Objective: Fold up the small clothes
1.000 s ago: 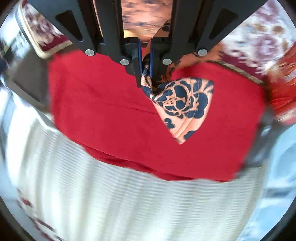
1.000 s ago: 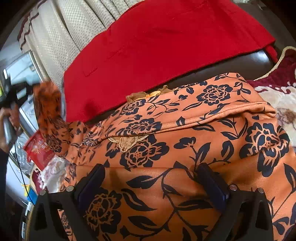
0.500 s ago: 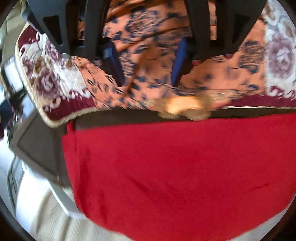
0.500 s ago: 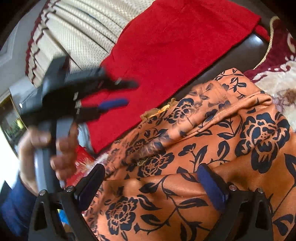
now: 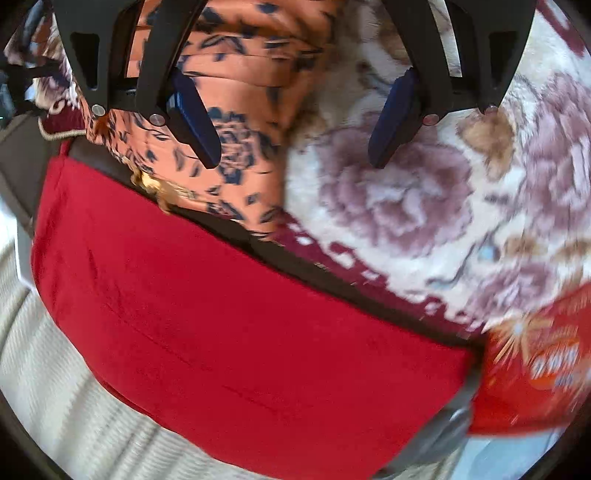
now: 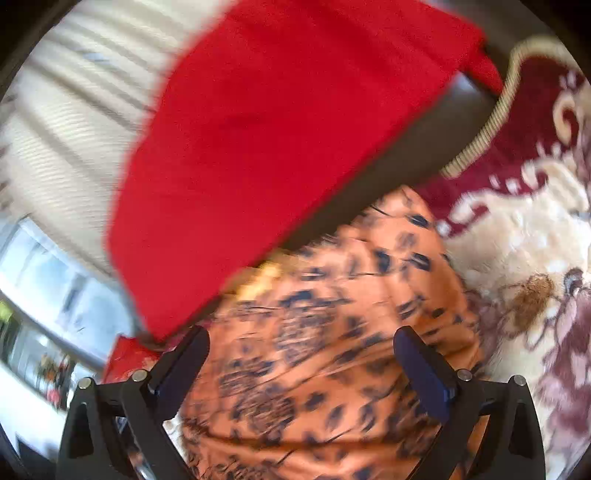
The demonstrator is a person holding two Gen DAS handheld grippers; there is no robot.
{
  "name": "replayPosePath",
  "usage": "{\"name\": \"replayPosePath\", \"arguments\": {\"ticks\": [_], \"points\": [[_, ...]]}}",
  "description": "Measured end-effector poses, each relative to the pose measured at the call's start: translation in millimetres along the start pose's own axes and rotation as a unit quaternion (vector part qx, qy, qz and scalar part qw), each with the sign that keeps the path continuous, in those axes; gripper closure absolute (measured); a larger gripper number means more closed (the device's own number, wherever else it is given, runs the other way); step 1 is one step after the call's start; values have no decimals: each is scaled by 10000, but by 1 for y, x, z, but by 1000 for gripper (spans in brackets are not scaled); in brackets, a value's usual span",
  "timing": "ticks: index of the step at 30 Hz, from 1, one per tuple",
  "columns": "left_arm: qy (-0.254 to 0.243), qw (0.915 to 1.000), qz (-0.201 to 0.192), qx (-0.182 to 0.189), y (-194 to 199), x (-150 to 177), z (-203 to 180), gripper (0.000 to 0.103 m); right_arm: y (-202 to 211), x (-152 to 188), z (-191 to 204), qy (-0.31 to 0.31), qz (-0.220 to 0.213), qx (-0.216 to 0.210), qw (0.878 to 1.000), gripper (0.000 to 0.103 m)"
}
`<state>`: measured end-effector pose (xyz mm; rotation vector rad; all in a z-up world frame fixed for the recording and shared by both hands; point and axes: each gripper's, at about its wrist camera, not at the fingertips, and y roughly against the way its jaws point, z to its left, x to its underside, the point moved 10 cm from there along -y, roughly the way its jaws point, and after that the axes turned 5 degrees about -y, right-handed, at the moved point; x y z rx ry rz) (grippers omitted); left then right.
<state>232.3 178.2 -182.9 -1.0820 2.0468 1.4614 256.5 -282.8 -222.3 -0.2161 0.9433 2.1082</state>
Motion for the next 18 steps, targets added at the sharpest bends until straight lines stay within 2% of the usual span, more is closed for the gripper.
{"name": "replayPosePath", "arguments": {"ticks": [1, 3, 4, 5, 7, 8, 10, 12, 14, 16, 17, 18], "points": [[8, 10000, -12, 51, -2, 3, 4, 21, -17, -4, -10, -125, 254, 211, 9994, 3], [-14, 10000, -25, 59, -2, 6, 9, 21, -37, -5, -22, 8, 471, 801, 9957, 4], [-3, 10000, 37, 42, -5, 8, 11, 21, -44, -4, -25, 83, 561, 954, 9938, 5], [37, 9999, 77, 61, -8, 9, 12, 21, -52, -1, -24, 186, 658, 1094, 9916, 12], [107, 9998, 28, 173, -8, 6, 13, 21, -57, 2, -19, 567, 737, 1478, 9846, 54], [114, 9998, 14, 166, -8, 5, 12, 21, -58, 3, -16, 770, 761, 1713, 9793, 86], [160, 9997, -6, 199, -8, 4, 12, 21, -56, 3, 1, 1224, 705, 1956, 9705, 86], [117, 9996, -32, 237, -7, 3, 7, 21, -40, -4, 34, 1992, 268, 2132, 9561, 87], [0, 9997, -66, 227, -7, 3, 4, 21, -16, -9, 52, 2326, -239, 2187, 9474, 87], [-123, 9997, -41, 204, -9, 6, -1, 21, -9, -4, 38, 2285, -376, 2315, 9449, 83], [-165, 9997, 24, 187, -13, 10, -2, 21, -16, 6, 14, 2149, -120, 2426, 9460, 71], [-180, 9996, 107, 171, -16, 14, -3, 21, -26, 18, -10, 1999, 264, 2487, 9474, 50]]}}
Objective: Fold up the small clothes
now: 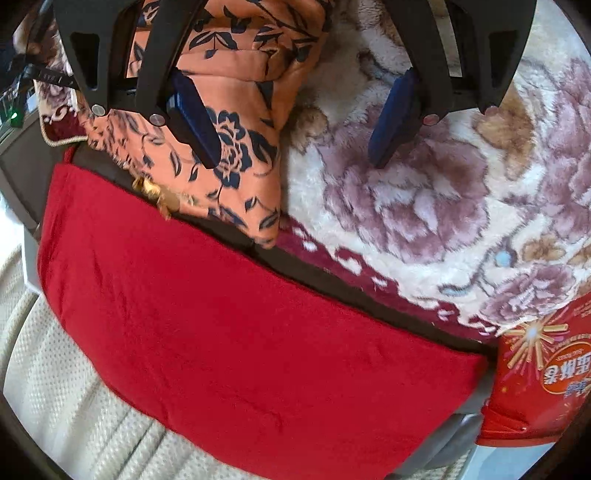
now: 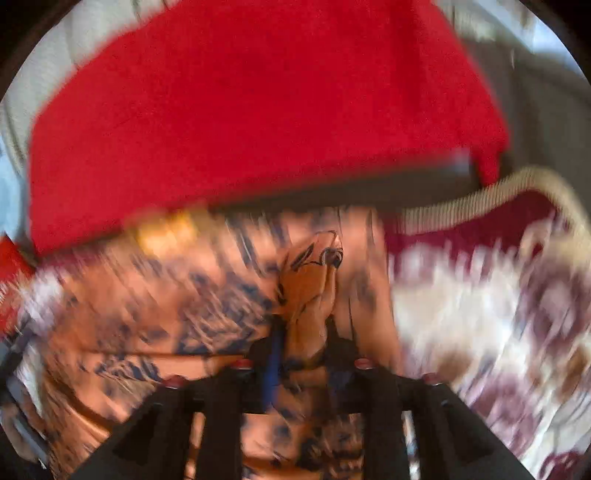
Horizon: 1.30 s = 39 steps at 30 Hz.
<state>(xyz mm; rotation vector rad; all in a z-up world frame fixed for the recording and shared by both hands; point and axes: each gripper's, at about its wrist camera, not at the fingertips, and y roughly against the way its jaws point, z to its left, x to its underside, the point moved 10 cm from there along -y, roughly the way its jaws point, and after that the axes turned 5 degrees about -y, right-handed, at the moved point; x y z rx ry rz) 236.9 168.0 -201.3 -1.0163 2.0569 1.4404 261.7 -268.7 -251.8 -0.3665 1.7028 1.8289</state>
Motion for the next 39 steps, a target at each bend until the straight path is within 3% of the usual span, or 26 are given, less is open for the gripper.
{"name": "replayPosePath", "arguments": {"ticks": [1, 3, 5, 9, 14, 16, 17, 20, 24, 27, 28, 31, 32, 34, 35, 37, 39], "points": [[-23, 9999, 135, -9, -5, 5, 0, 21, -18, 17, -6, -153, 356, -123, 9992, 44], [-100, 9994, 304, -98, -12, 12, 2, 21, -10, 14, -14, -750, 15, -791, 9940, 30], [-70, 9994, 313, -144, -16, 15, 5, 21, 4, 2, -20, -1214, -157, -1195, 9853, 22], [81, 9993, 342, -108, -20, 16, 9, 21, 21, -35, -27, -1141, -504, -1229, 9846, 22], [49, 9994, 306, -122, -19, 15, 9, 21, -24, -56, -24, -1016, 1, -957, 9902, 23], [62, 9994, 311, -125, -19, 14, 10, 21, -40, -54, -15, -672, 210, -704, 9950, 42], [88, 9994, 316, -117, -19, 14, 11, 21, -47, -50, -9, -406, 355, -495, 9973, 73], [174, 9994, 270, -88, -18, 12, 15, 21, -40, -53, 6, 326, 200, 44, 9993, 97], [175, 9998, 73, -56, -9, 7, 14, 21, 9, -82, 31, 1004, -661, 351, 9921, 97], [133, 9999, -20, -7, -8, 4, 10, 21, 47, -110, 37, 1058, -1467, 541, 9820, 98], [94, 10000, 8, -4, -10, 5, 8, 21, 49, -113, 32, 975, -1557, 632, 9810, 98], [-34, 9997, 224, 6, -19, 12, 2, 21, 9, -104, 2, 582, -1245, 750, 9877, 96], [-93, 9995, 314, -5, -22, 15, 0, 21, -11, -93, -15, 395, -956, 781, 9916, 96], [-183, 9989, 429, -59, -26, 19, 0, 21, -44, -73, -36, -323, -341, 416, 9980, 96], [-190, 9989, 426, -82, -27, 19, 1, 21, -42, -67, -44, -669, -375, 147, 9969, 95], [-153, 9990, 417, -67, -27, 19, 0, 21, -29, -66, -46, -915, -539, -247, 9940, 82], [-146, 9990, 417, -43, -27, 19, -1, 21, -10, -71, -42, -1021, -638, -643, 9906, 9]]}}
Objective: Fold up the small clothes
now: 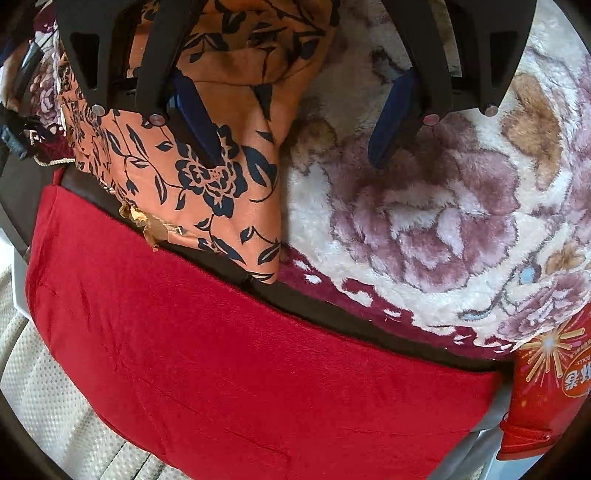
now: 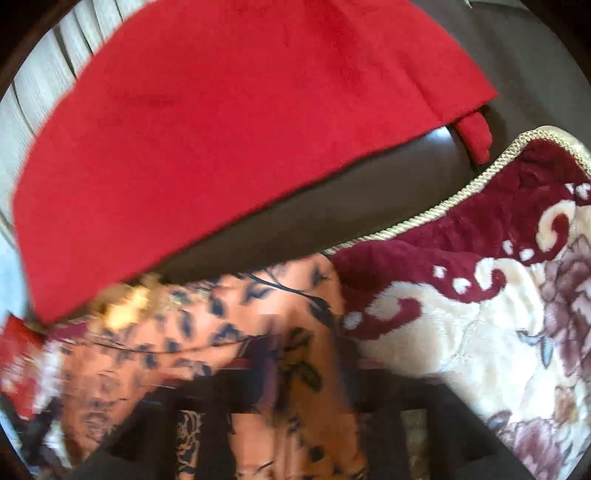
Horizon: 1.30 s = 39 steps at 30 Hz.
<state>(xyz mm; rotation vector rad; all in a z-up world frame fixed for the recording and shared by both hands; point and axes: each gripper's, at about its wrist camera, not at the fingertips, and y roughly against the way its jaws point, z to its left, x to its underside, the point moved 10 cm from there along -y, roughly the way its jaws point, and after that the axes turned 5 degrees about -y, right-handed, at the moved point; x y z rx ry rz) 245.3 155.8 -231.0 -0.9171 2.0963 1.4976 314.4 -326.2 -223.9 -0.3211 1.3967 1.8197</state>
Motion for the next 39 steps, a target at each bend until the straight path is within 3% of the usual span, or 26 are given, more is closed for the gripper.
{"name": "replayPosePath", "arguments": {"ticks": [3, 5, 7, 8, 9, 10, 11, 12, 14, 19, 21, 23, 25, 26, 28, 29, 30, 31, 33, 35, 37, 39], "points": [[-73, 10000, 0, -19, 0, 1, -3, 21, 0, -13, 19, 168, -62, -333, 9993, 6], [-82, 10000, -15, -13, 1, 0, -4, 21, -9, -6, 33, 382, 289, -385, 9981, 8], [-58, 10000, -28, -4, 2, 0, -3, 21, -29, 8, 36, 573, 714, -162, 9957, 14], [-36, 10000, -26, 3, 2, 0, -2, 21, -38, 17, 36, 670, 887, -9, 9938, 30], [-12, 10000, -23, 9, 3, -1, 0, 21, -47, 25, 37, 745, 1053, 106, 9916, 63], [6, 10000, -24, 14, 3, -2, 1, 21, -51, 32, 36, 788, 1162, 180, 9899, 78], [22, 10000, -35, 21, 4, -2, 2, 21, -53, 36, 37, 903, 1187, 345, 9882, 80], [32, 10000, -71, 26, 6, -4, 3, 21, -54, 37, 38, 1059, 1124, 438, 9870, 97], [49, 9998, -181, 24, 11, -7, 4, 21, -42, 31, 53, 1607, 861, 717, 9806, 97], [88, 9995, -285, 49, 14, -12, 2, 21, 10, -17, 93, 2505, -529, 1139, 9600, 97], [33, 9998, -180, 30, 8, -9, 1, 21, -1, -27, 85, 2420, -572, 1292, 9599, 97], [-63, 10000, -18, 5, 1, -3, -2, 21, -31, -21, 69, 2304, -274, 1413, 9624, 95], [-259, 9993, 208, -154, -7, 5, -2, 21, -70, 3, 46, 1826, 529, 1106, 9755, 92], [-412, 9982, 325, -307, -12, 10, -1, 21, -77, 10, 37, 1574, 623, 930, 9812, 92], [-624, 9964, 363, -435, -14, 13, -2, 21, -70, 7, 30, 1171, 397, 682, 9900, 85], [-625, 9965, 336, -434, -13, 12, -3, 21, -64, 5, 24, 942, 423, 581, 9930, 68], [-600, 9969, 320, -404, -11, 11, -3, 21, -60, 3, 20, 829, 428, 556, 9941, 43], [-522, 9976, 289, -337, -10, 10, -3, 21, -51, -2, 17, 753, 312, 582, 9950, 36], [-378, 9988, 194, -225, -5, 7, -2, 21, -23, -14, 20, 719, -68, 539, 9959, 36], [-251, 9996, 53, -126, -1, 2, 1, 21, 5, -16, 33, 625, -304, 81, 9975, 36], [-139, 9998, -95, 46, 2, -4, 1, 21, 22, -7, 55, 638, -294, -468, 9964, 35], [-70, 9997, -2, 222, 2, -5, -3, 21, 25, 11, 72, 753, -113, -953, 9925, 29]]}}
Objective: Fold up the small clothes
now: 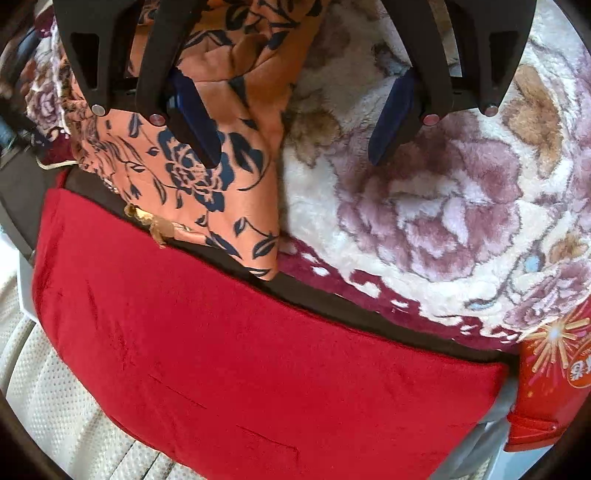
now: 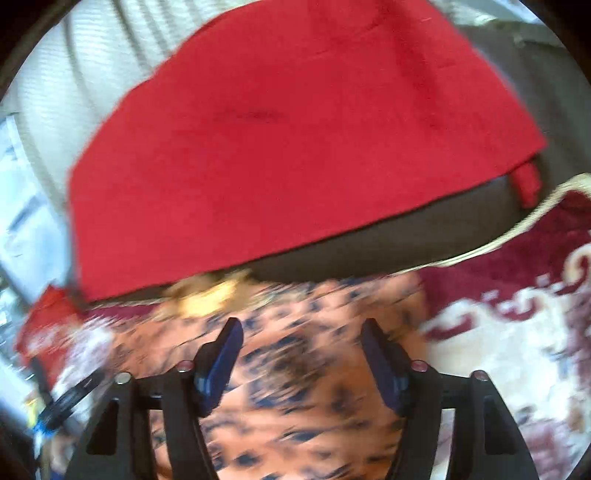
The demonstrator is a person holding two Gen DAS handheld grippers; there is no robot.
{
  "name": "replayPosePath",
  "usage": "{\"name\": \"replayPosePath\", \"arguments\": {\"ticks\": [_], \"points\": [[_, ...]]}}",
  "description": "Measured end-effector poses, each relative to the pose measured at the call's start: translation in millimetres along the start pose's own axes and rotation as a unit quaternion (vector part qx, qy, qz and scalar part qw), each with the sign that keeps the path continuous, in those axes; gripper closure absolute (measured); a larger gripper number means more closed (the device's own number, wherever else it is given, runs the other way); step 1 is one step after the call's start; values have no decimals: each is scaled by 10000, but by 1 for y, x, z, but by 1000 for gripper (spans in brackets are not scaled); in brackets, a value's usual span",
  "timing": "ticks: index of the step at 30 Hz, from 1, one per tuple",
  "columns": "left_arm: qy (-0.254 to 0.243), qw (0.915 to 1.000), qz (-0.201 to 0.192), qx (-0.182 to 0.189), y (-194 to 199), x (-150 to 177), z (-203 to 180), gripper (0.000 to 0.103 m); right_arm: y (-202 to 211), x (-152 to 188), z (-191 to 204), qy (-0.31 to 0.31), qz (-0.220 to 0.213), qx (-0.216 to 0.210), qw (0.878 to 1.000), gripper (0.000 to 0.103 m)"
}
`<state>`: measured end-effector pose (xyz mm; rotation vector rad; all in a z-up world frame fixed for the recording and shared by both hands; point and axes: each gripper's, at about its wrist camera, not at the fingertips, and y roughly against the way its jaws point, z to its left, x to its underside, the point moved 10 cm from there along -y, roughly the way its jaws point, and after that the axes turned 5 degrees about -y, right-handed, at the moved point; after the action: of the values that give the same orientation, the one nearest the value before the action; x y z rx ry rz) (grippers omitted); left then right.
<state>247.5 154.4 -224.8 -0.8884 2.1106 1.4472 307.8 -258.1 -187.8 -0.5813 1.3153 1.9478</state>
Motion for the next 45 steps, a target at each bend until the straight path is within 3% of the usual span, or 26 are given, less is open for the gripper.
{"name": "replayPosePath", "arguments": {"ticks": [3, 5, 8, 9, 10, 11, 12, 17, 20, 22, 26, 29, 31, 33, 36, 38, 39, 40, 42, 45], "points": [[313, 9982, 151, 498, -6, -14, -12, 21, -16, 31, 3, 138, 330, -103, 9993, 29], [348, 9974, 320, 541, -21, -30, -20, 21, -27, 48, -5, 7, 521, -91, 9986, 29], [564, 9941, 636, 667, -52, -47, -23, 25, -23, 56, -6, -24, 477, -218, 9986, 29], [637, 9917, 880, 684, -68, -48, -21, 39, -22, 57, -7, -7, 471, -247, 9986, 29], [596, 9887, 1154, 752, -80, -45, -23, 94, -23, 58, -10, -23, 521, -303, 9982, 29], [557, 9861, 1361, 771, -88, -43, -23, 93, -27, 61, -14, -45, 578, -327, 9978, 29], [501, 9872, 1321, 742, -89, -48, -24, 94, -31, 60, -18, -90, 655, -364, 9971, 29], [-280, 9949, 786, 564, -70, -84, -46, 94, -30, 59, -21, -109, 716, -555, 9958, 29], [-869, 9880, 1271, -154, -99, -61, -35, 91, -29, 60, -23, -181, 673, -699, 9951, 29], [-848, 9880, 1265, -260, -105, -53, -33, 86, -28, 60, -25, -280, 650, -787, 9944, 29], [-573, 9954, 687, -334, -70, -69, -36, 68, -13, 53, -28, -499, 794, -775, 9926, 29], [-583, 9979, 259, -125, -34, -79, -45, 47, 7, 34, -29, -532, 506, -841, 9938, 28], [-574, 9983, 94, 34, -15, -80, -51, 41, 11, 22, -34, -685, 448, -906, 9925, 28], [-626, 9977, 85, 260, 2, -72, -59, 34, 8, 12, -39, -851, 464, -1000, 9902, 28], [-729, 9962, 176, 453, -3, -50, -72, 26, -8, 2, -46, -1162, 622, -1251, 9833, 27], [-893, 9943, 519, 268, -29, -34, -64, 26, -27, 2, -62, -1364, 731, -1034, 9825, 27], [-959, 9916, 861, -101, -48, -21, -53, 26, -35, 4, -75, -1507, 776, -903, 9814, 27], [-908, 9896, 1089, -226, -61, -11, -45, 26, -38, 5, -82, -1677, 780, -1025, 9774, 27], [-700, 9932, 929, -107, -63, -12, -41, 25, -29, 1, -87, -1942, 683, -1195, 9713, 27], [-680, 9945, 789, -138, -51, -19, -43, 25, -1, -1, -84, -1661, 534, -975, 9798, 27]]}}
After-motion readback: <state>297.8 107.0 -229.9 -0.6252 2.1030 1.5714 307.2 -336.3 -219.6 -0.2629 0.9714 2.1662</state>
